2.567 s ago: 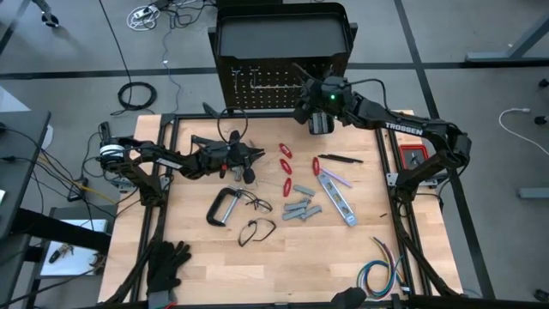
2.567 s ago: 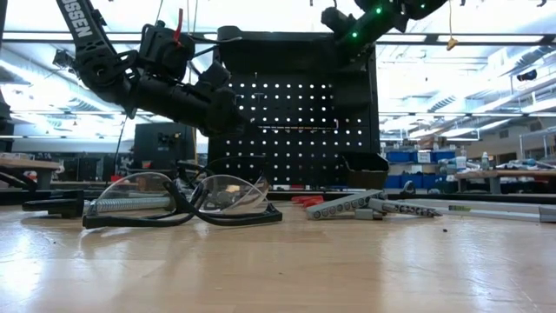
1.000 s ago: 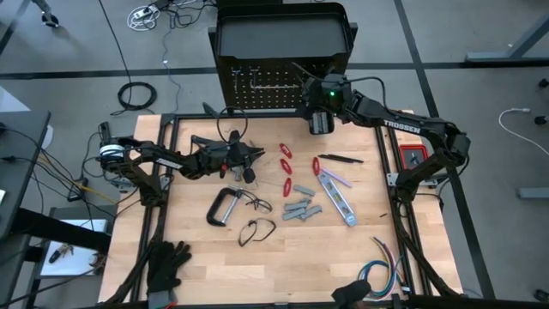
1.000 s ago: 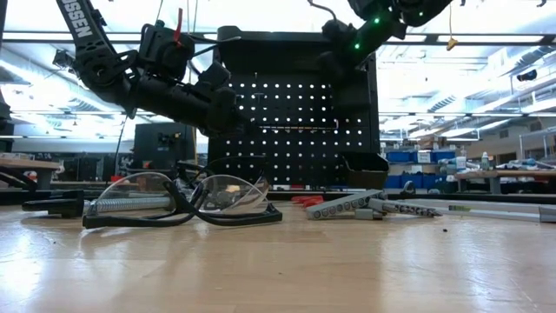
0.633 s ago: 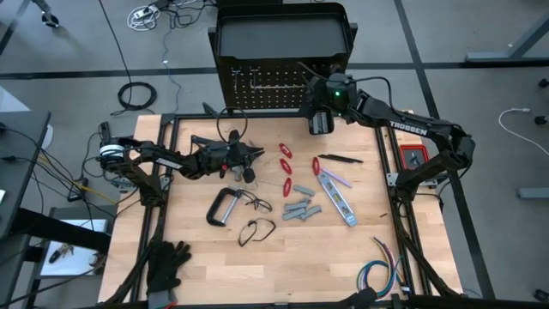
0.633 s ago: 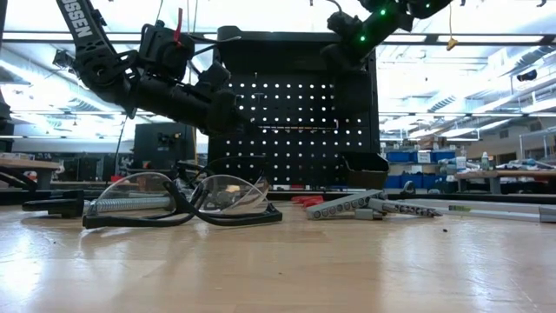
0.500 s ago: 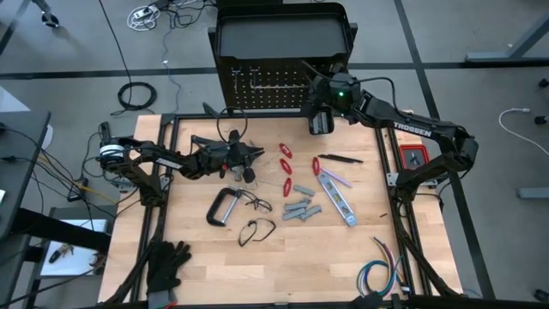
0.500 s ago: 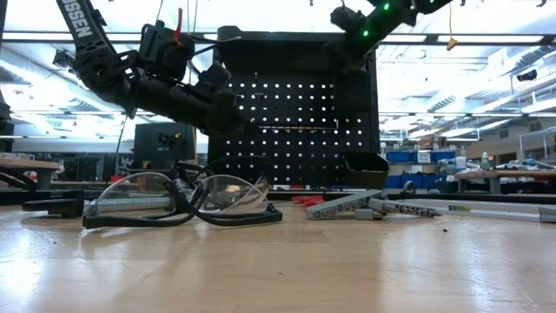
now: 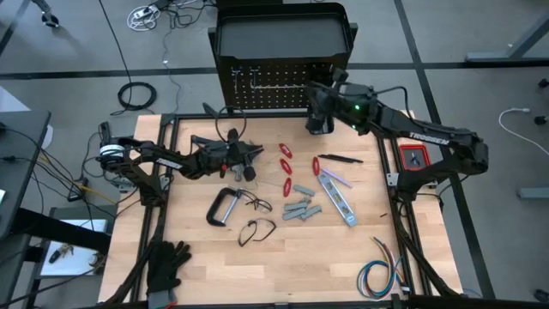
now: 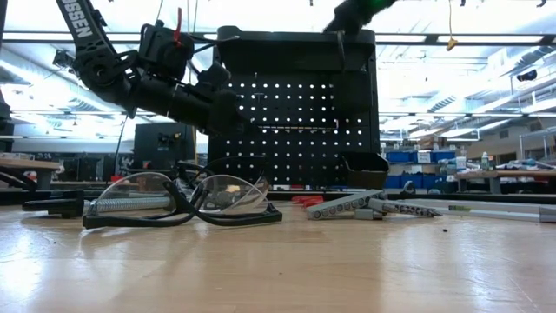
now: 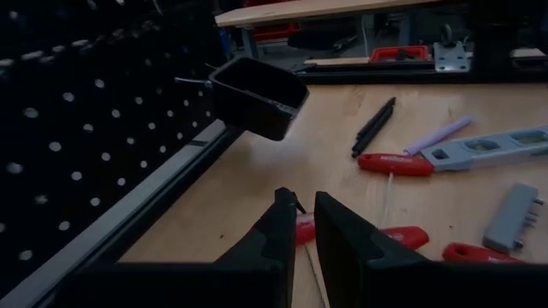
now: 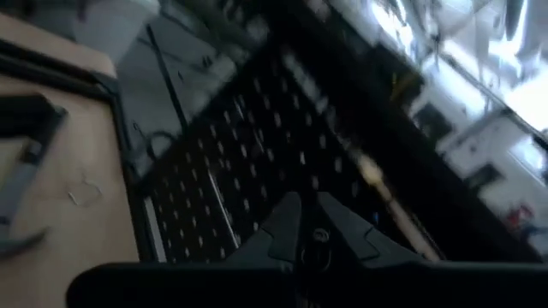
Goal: Hang tools onto peg board
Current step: Put the black pen on the table
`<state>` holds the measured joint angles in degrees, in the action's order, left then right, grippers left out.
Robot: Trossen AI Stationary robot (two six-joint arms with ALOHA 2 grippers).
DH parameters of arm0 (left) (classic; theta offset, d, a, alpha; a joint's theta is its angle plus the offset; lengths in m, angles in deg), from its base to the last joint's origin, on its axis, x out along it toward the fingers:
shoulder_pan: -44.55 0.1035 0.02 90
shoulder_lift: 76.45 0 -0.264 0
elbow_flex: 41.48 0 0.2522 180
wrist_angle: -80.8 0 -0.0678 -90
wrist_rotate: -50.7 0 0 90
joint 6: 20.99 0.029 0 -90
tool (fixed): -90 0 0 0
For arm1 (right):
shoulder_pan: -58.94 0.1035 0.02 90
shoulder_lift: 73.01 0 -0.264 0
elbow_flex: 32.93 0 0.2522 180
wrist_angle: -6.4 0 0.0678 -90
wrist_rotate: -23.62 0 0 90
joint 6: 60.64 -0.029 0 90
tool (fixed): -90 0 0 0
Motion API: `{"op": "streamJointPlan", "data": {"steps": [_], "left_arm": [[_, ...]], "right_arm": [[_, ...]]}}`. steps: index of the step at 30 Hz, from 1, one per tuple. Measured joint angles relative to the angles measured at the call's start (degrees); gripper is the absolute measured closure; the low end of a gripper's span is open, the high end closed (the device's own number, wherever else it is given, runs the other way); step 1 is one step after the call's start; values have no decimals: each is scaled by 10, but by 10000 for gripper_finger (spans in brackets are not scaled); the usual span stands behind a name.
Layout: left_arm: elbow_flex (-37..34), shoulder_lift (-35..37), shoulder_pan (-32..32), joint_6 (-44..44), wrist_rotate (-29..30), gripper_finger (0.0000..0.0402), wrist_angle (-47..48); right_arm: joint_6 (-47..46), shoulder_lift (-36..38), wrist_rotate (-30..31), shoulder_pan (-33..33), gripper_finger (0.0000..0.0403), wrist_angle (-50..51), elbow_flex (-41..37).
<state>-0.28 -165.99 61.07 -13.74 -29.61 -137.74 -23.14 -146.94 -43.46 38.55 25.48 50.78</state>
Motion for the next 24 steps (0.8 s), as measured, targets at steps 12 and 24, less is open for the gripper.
{"op": "streamJointPlan", "data": {"steps": [12, 24], "left_arm": [[0, 0, 0, 0, 33, 356, -28], [0, 0, -1, -58, 34, 356, -30]], "right_arm": [[-102, 78, 16, 87, 370, 61, 0], [-499, 67, -30, 88, 370, 235, -170]]}}
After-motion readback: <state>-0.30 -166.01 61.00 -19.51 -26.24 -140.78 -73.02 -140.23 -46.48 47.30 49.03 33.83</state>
